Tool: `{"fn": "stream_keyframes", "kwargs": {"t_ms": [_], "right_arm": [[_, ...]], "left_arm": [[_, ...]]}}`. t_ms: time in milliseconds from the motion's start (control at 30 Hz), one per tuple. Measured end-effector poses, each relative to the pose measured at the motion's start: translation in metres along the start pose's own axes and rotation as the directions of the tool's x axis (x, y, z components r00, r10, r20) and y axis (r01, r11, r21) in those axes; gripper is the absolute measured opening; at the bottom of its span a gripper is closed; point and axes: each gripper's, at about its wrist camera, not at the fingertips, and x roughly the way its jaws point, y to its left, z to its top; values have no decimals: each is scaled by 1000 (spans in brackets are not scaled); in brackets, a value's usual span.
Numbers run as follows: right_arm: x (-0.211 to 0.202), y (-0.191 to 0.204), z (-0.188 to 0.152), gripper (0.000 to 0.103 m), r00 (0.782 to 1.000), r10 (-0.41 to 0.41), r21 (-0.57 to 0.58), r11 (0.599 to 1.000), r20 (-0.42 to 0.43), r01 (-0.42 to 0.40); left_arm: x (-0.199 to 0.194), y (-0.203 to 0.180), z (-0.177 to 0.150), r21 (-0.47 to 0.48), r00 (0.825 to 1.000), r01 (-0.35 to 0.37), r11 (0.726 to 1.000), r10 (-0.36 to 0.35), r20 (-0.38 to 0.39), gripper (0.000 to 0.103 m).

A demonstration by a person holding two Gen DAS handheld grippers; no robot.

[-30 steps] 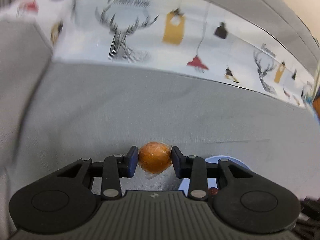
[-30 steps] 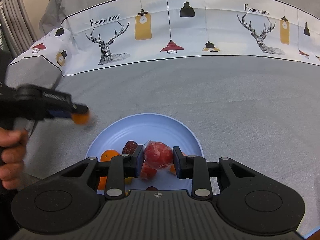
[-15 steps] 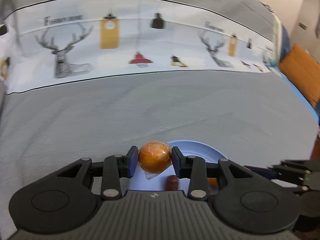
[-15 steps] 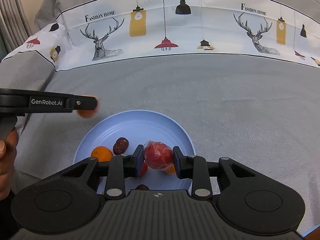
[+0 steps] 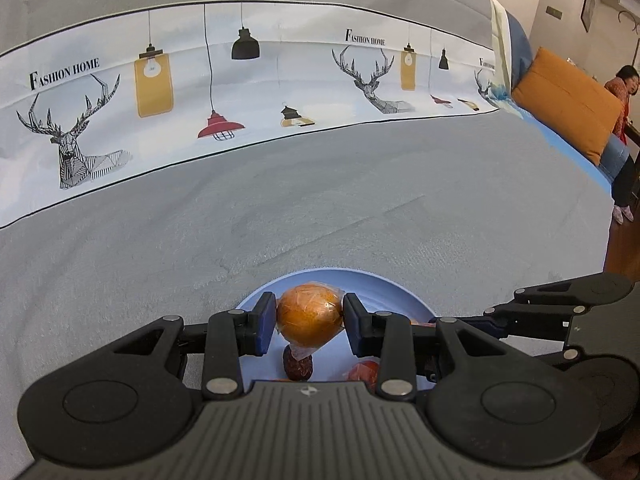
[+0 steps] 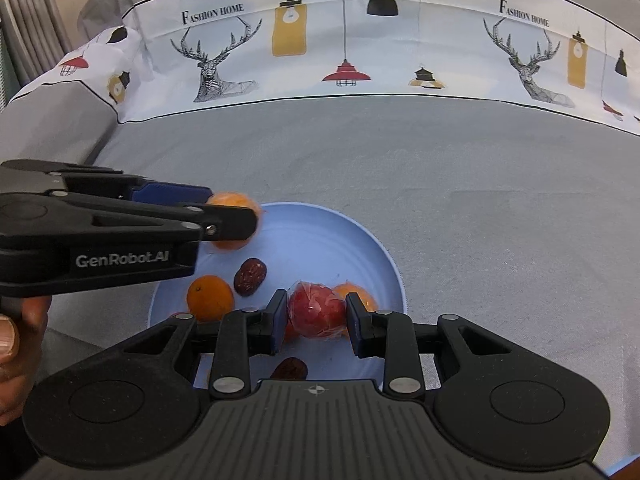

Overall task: Organize fruits
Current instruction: 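Carry both wrapped fruits over the blue plate with both tools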

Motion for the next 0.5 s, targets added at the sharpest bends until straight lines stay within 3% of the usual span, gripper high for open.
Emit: {"fn": "stream_keyframes", "kwargs": {"t_ms": [500], "right_arm": [[2, -3, -3, 32, 999, -24, -3, 1000, -25, 24]], "left_arm": [[-1, -2, -2, 17, 1000, -4, 1000, 4, -7, 40]]}}
